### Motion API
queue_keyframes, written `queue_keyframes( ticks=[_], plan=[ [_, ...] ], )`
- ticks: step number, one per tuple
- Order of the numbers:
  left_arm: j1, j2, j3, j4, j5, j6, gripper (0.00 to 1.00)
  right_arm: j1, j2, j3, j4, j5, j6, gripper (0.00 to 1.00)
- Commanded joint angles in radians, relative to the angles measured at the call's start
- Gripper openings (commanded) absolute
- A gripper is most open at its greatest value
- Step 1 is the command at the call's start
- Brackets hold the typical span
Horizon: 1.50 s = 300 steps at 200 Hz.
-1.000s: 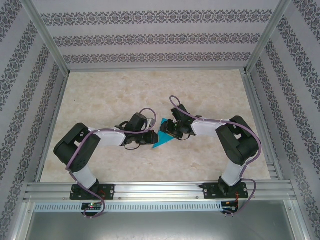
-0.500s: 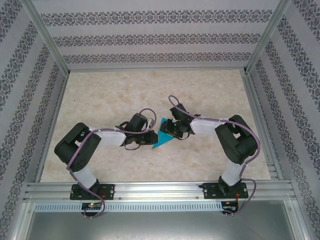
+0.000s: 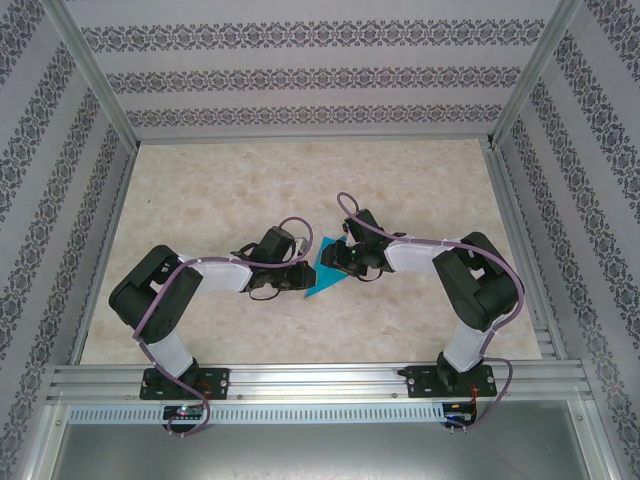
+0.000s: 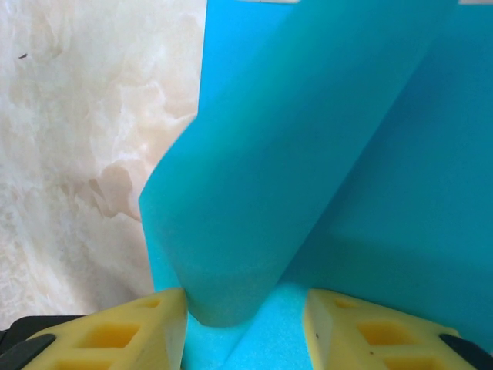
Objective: Fold a paper plane with a square sheet of paper (pick it up from the middle)
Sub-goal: Fourth fold the wing at the center of the table.
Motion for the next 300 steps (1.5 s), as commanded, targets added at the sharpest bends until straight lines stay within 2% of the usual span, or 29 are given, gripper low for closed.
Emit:
queue_keyframes(
  ticks=[1, 53, 112, 223, 300],
  plan=[
    [0.007, 0.014, 0.024, -0.032, -0.01, 0.014, 0.14, -0.008, 0.046, -0.01, -0.153, 0.075, -0.035, 0.43],
    [0.011, -0.042, 0.027, -0.017, 0.006, 0.009, 0.15, -0.006, 0.103, 0.016, -0.215, 0.107, -0.027, 0.4],
    [0.015, -0.1, 0.017, 0.026, -0.096, -0.044, 0.09, -0.003, 0.168, 0.057, -0.273, 0.093, -0.047, 0.38],
    [0.014, 0.019, 0.053, 0.077, 0.029, -0.054, 0.1, 0.003, 0.22, 0.083, -0.297, 0.074, -0.056, 0.47],
    [0.015, 0.012, -0.008, 0.043, 0.025, -0.062, 0.1, 0.003, 0.257, 0.097, -0.324, 0.098, -0.047, 0.47]
  ],
)
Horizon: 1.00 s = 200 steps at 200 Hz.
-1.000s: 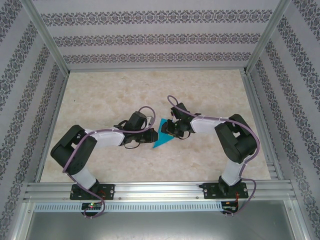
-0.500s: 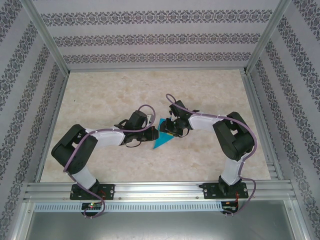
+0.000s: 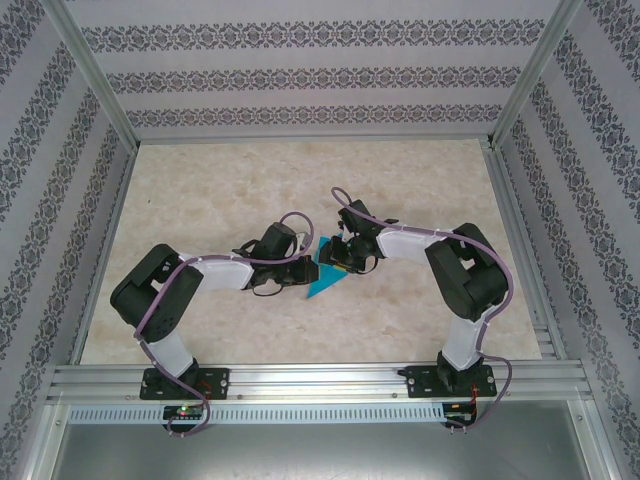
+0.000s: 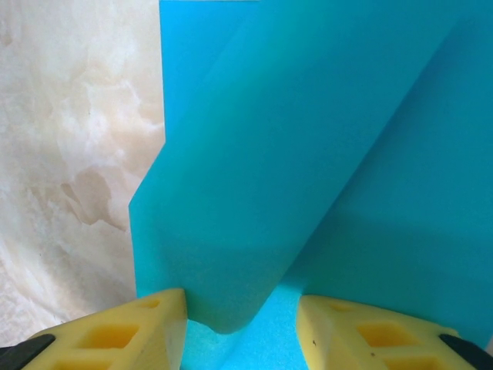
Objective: Fold a paper plane with a square sheet of paper (pick it up from the middle)
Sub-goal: Fourth fold the wing at the center of the table.
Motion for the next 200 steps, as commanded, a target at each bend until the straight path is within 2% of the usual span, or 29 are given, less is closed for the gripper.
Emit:
queue_keyframes(
  ticks=[1, 47, 116, 159, 200],
  plan=[
    [0.015, 0.003, -0.03, 0.005, 0.017, -0.017, 0.1, 0.005, 0.156, -0.062, -0.116, 0.119, -0.012, 0.48],
    [0.014, -0.003, -0.047, -0.005, 0.035, -0.007, 0.11, 0.009, 0.185, -0.053, -0.136, 0.139, -0.012, 0.49],
    [0.003, -0.068, -0.088, 0.009, 0.092, 0.0, 0.15, 0.012, 0.209, -0.043, -0.158, 0.164, 0.006, 0.42],
    [-0.004, -0.091, -0.097, -0.036, 0.101, 0.036, 0.15, 0.014, 0.218, -0.039, -0.16, 0.165, 0.006, 0.43],
    [-0.009, -0.143, -0.088, 0.029, 0.094, 0.013, 0.15, 0.016, 0.218, -0.037, -0.16, 0.165, 0.008, 0.44]
  ],
)
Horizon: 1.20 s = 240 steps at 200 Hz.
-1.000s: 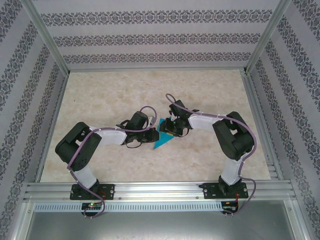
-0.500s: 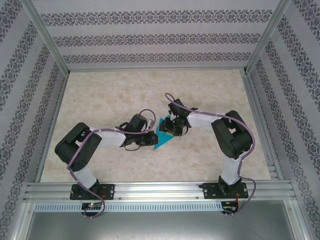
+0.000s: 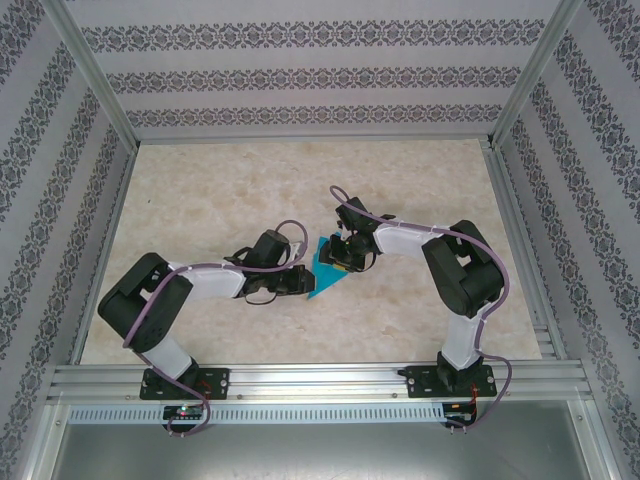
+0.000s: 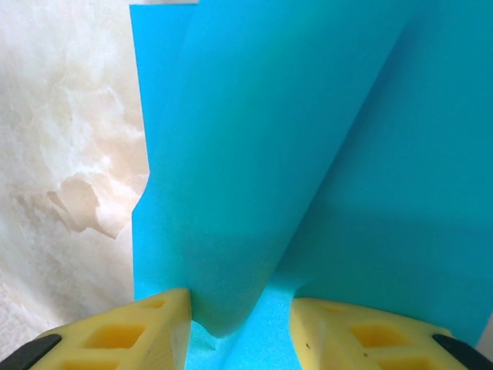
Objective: Fold a paper plane with a square sheet of paper (pick it up from the middle)
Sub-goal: Fourth fold the wing at the center of the table.
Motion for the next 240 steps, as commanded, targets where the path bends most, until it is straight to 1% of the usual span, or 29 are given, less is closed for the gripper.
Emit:
queue_keyframes(
  ticks=[1, 27, 50, 118, 164, 188, 224, 240],
  plan=[
    [-0.008, -0.048, -0.002, 0.041, 0.018, 0.006, 0.15, 0.016, 0.184, -0.086, -0.091, 0.158, 0.005, 0.44],
    [-0.027, -0.038, 0.008, 0.034, -0.014, 0.003, 0.15, 0.016, 0.184, -0.087, -0.09, 0.158, 0.009, 0.44],
    [-0.039, -0.003, 0.009, 0.031, -0.018, -0.006, 0.15, 0.018, 0.19, -0.081, -0.092, 0.155, 0.009, 0.44],
    [-0.043, 0.051, 0.019, -0.09, -0.078, 0.013, 0.14, 0.017, 0.198, -0.083, -0.099, 0.162, 0.01, 0.43],
    [-0.042, -0.009, 0.029, -0.12, -0.09, 0.026, 0.13, 0.013, 0.198, -0.083, -0.104, 0.175, 0.015, 0.41],
    [-0.041, -0.049, 0.039, -0.137, -0.122, 0.026, 0.13, 0.013, 0.197, -0.085, -0.104, 0.179, 0.017, 0.41],
    [-0.041, -0.057, 0.046, -0.098, -0.172, -0.007, 0.14, 0.011, 0.199, -0.089, -0.098, 0.179, 0.025, 0.39],
    [-0.041, -0.038, 0.051, -0.051, -0.163, -0.031, 0.14, 0.011, 0.199, -0.091, -0.096, 0.179, 0.027, 0.39]
  ],
)
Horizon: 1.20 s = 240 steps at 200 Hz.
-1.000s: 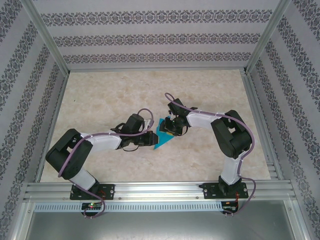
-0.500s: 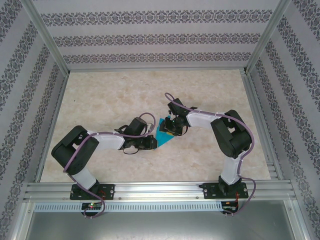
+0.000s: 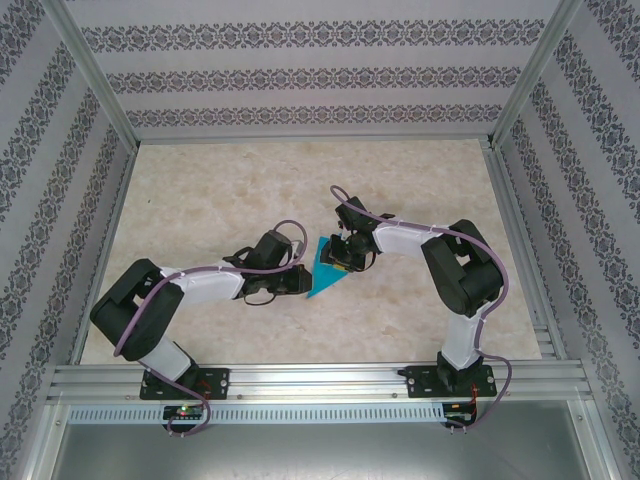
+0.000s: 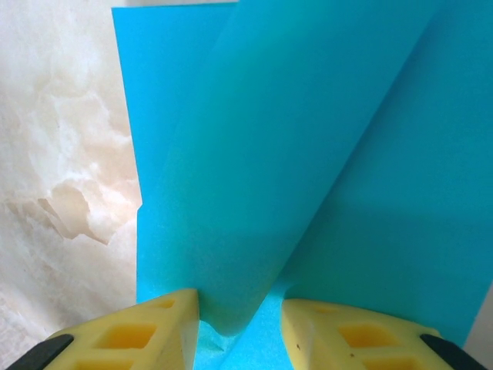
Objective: Fold a paper plane with a square sheet of paper (pick it up from the middle)
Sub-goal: Fourth fold the wing at the center of the table.
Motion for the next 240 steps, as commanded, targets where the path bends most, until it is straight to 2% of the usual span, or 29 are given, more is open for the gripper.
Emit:
queue_keyframes(
  ticks=[1, 36, 117, 240],
  plan=[
    [-0.008, 0.005, 0.031, 0.055, -0.025, -0.031, 0.14, 0.01, 0.193, -0.102, -0.077, 0.168, 0.008, 0.39],
    [-0.008, 0.065, 0.061, 0.128, 0.008, -0.063, 0.14, 0.012, 0.192, -0.102, -0.075, 0.165, 0.007, 0.39],
    [-0.005, 0.154, 0.106, 0.12, -0.064, -0.074, 0.13, 0.012, 0.192, -0.117, -0.064, 0.162, 0.006, 0.36],
    [0.01, 0.172, 0.119, 0.159, -0.057, -0.074, 0.13, 0.012, 0.197, -0.123, -0.059, 0.166, -0.003, 0.36]
  ],
)
